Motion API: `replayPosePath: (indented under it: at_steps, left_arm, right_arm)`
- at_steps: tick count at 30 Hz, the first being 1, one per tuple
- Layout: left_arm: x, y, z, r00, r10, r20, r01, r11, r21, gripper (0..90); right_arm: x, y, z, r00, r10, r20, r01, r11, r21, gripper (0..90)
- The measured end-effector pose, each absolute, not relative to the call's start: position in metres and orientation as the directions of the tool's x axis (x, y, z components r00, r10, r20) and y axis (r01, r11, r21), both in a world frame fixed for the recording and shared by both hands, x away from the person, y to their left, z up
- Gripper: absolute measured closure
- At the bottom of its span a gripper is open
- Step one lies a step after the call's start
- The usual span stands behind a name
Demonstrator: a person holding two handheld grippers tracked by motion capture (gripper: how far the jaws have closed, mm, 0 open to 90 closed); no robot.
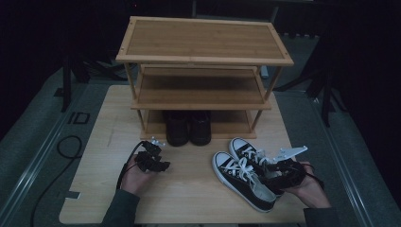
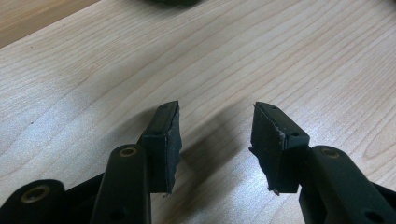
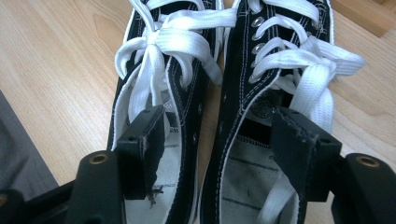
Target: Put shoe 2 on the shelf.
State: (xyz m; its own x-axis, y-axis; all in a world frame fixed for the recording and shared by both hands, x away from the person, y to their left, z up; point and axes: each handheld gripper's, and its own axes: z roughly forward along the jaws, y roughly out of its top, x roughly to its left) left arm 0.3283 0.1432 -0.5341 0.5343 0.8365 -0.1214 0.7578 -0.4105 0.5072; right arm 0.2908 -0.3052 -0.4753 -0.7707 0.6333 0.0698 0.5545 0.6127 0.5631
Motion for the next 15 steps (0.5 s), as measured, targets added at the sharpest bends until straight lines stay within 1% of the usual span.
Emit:
replayPosePath:
  at_steps: [15]
  left_arm:
    - [0.3281,0.1416,-0.5356,0.536,0.836,-0.119,0.759,-0.416,0.501,52.4]
  right_arm:
    - [0.2906,-0.2957,-0.4818,-0.766,0.641,0.050,0.561,0.628,0.539,35.7]
